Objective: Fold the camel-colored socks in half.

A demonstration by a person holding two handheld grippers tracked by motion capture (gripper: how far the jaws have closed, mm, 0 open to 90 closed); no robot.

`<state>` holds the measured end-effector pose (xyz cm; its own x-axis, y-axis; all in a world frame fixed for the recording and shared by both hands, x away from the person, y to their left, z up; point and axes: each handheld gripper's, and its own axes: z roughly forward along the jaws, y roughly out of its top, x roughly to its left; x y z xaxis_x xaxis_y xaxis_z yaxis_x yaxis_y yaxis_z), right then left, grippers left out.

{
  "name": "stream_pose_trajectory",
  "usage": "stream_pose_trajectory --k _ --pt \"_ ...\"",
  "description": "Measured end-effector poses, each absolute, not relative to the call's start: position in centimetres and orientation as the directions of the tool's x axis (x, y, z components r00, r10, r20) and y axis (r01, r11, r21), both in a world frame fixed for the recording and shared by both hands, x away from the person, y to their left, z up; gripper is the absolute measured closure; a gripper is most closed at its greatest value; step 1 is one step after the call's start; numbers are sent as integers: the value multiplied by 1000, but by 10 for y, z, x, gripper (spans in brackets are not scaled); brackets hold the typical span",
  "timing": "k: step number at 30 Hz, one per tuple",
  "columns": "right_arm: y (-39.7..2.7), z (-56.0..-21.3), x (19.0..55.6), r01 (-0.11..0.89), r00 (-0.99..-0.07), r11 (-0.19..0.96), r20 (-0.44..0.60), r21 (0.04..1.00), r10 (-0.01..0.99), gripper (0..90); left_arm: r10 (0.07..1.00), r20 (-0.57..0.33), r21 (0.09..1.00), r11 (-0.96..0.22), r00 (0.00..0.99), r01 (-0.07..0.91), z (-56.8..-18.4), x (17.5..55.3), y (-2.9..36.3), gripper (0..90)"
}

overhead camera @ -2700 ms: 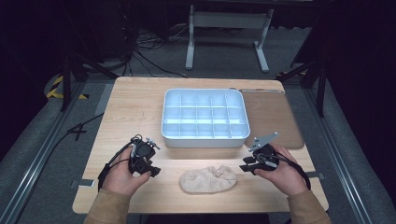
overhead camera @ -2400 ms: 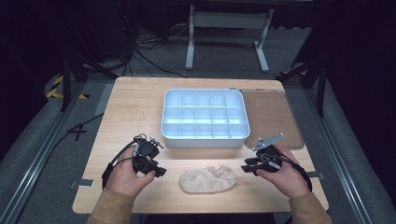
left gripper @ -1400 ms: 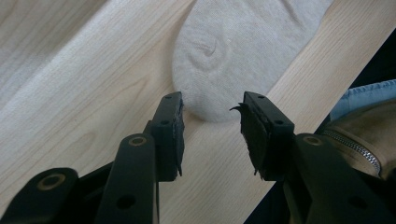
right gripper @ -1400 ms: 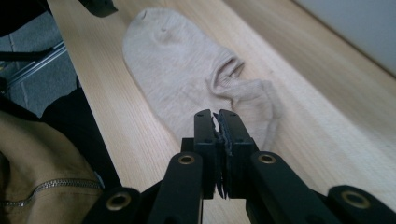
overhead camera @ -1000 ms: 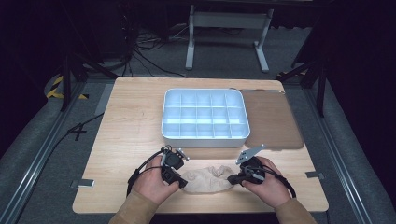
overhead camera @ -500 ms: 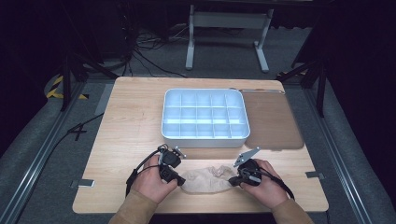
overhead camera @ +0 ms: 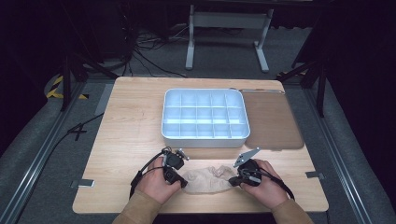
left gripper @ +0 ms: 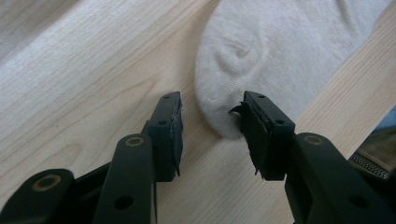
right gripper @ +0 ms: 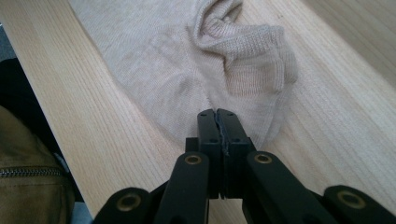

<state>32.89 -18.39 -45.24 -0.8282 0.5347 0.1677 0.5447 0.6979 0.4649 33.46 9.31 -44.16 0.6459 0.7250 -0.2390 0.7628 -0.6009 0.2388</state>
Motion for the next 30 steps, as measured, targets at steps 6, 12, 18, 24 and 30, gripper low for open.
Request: stream_pose_trajectory --k 6,12,18,24,30 --pt "-184 -452 329 542 -830 700 166 464 533 900 711 -183 245 -636 679 732 -441 330 82 605" --pt "-183 -452 328 538 -832 702 158 466 532 900 704 -211 230 -639 679 734 -441 328 78 815" --pt "-182 -451 326 529 -835 704 144 474 531 900 708 -208 237 -633 675 737 -438 329 81 844" --pt "-184 -444 323 521 -838 682 157 513 522 900 707 -225 241 -627 671 741 -431 330 88 842" --pt "-183 -452 325 530 -823 662 133 530 552 900 712 -223 224 -628 666 746 -430 331 93 838"
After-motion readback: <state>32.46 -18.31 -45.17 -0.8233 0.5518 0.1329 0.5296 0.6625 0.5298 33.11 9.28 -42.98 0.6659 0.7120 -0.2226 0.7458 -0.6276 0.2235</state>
